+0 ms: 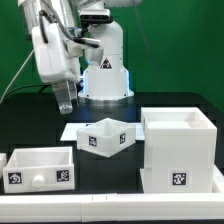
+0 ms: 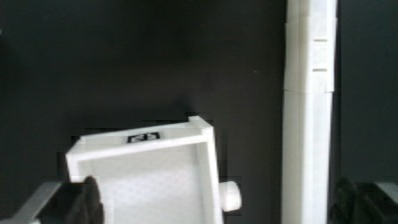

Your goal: Assemble drawer

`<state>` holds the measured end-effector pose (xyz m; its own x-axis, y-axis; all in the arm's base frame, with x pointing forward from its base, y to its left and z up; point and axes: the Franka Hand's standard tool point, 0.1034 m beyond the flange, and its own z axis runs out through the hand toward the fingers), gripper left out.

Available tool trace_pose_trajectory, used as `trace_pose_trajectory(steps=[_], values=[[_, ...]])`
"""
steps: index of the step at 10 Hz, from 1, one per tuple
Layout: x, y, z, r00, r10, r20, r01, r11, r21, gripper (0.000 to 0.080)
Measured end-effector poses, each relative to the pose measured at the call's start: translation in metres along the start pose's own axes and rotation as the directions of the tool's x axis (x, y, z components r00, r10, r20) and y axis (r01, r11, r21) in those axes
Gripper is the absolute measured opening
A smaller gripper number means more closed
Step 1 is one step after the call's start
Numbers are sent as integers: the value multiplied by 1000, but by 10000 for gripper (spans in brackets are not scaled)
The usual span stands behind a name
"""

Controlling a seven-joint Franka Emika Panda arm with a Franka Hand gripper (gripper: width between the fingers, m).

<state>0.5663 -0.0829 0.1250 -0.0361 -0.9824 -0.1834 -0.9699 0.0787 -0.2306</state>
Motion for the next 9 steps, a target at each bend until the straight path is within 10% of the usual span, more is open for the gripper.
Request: trace_pose_trajectory(steps=[4,9], values=[[8,-11,8,908,419,-7,-419,908,-18,649],[14,-11,11,719,695,-12,-695,719,14,649]])
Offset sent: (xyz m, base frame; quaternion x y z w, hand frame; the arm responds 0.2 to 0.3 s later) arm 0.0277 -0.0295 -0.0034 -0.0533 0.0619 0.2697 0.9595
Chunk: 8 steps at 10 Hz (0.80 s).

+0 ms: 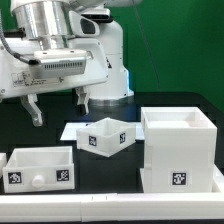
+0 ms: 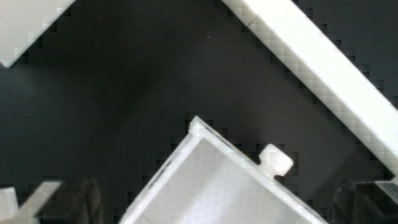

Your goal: Assemble drawer

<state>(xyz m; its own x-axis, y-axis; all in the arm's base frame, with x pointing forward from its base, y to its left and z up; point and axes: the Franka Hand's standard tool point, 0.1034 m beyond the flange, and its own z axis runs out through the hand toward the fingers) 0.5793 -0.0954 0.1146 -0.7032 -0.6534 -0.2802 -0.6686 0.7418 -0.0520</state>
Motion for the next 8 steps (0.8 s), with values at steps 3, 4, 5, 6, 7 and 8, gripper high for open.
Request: trace_pose_trajectory(steps=[3,4,5,6,7,8], values=[[23,-31,9,954,300,5,-300,953,-49,649],[31,-44,11,911,412,-4,-411,910,-61,649],[40,-49,15,902,432,0,-431,901,-40,649],[43,-49,21,900,436,-14,-436,899,-40,649],[41,-47,22,908,418,-10,-418,907,-44,649],[41,-47,23,919,395,-10,-395,918,-45,649]])
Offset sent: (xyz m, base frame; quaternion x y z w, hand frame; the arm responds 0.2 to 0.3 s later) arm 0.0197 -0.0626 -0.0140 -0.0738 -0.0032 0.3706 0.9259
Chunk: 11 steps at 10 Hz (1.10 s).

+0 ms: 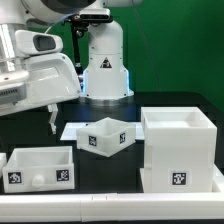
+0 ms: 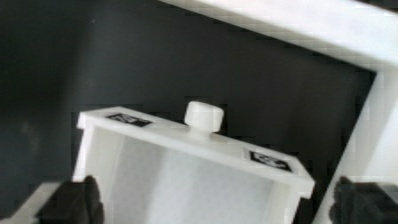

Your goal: Assemble drawer

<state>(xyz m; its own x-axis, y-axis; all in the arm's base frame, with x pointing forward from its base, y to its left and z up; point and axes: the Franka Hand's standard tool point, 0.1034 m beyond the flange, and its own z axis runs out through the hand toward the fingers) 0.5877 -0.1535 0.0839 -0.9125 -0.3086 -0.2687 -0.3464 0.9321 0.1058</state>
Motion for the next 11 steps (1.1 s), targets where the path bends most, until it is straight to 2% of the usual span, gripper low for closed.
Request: trace_pose_trajectory(steps=[2,3,4,6,7,11], values=[[4,-4,2,1000,13,6,-13,1000,-5,649],[12,-16,4,997,70,20,-69,997,-24,649],[20,-23,6,994,110,13,-110,994,-30,649],[30,-26,19,993,116,-10,-116,993,-10,649],[29,-26,22,994,108,-15,-108,994,-8,649],[36,-4,39,995,88,-48,-90,995,-31,649]])
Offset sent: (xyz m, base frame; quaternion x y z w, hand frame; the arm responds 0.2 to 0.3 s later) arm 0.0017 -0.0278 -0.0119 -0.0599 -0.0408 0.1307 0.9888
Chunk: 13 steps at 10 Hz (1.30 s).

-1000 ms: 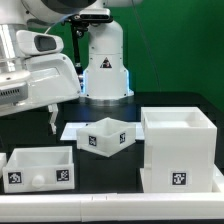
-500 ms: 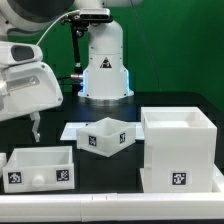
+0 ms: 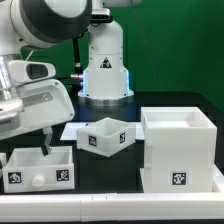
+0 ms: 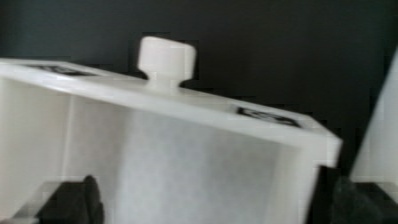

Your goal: Assemble drawer

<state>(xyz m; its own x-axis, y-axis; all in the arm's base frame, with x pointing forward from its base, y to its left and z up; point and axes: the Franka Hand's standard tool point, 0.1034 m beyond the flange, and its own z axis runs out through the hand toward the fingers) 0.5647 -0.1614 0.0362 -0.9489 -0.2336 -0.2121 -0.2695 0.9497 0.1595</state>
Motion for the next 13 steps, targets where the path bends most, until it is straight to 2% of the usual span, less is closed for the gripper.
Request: trace_pose_trajectory(steps=[3,5,6,7,9,10,13], values=[[7,3,12,1000,-2,-23,2,1000,-8,649],[7,3,11,1000,-4,-22,4,1000,-8,649],[7,3,11,1000,-4,-22,4,1000,-8,522],[7,3,11,1000,-4,-22,4,1000,-8,522],[7,3,12,1000,-4,-22,4,1000,-8,247],[7,3,12,1000,-4,-22,4,1000,-8,75],[7,2,11,1000,-5,-22,5,1000,-8,37]])
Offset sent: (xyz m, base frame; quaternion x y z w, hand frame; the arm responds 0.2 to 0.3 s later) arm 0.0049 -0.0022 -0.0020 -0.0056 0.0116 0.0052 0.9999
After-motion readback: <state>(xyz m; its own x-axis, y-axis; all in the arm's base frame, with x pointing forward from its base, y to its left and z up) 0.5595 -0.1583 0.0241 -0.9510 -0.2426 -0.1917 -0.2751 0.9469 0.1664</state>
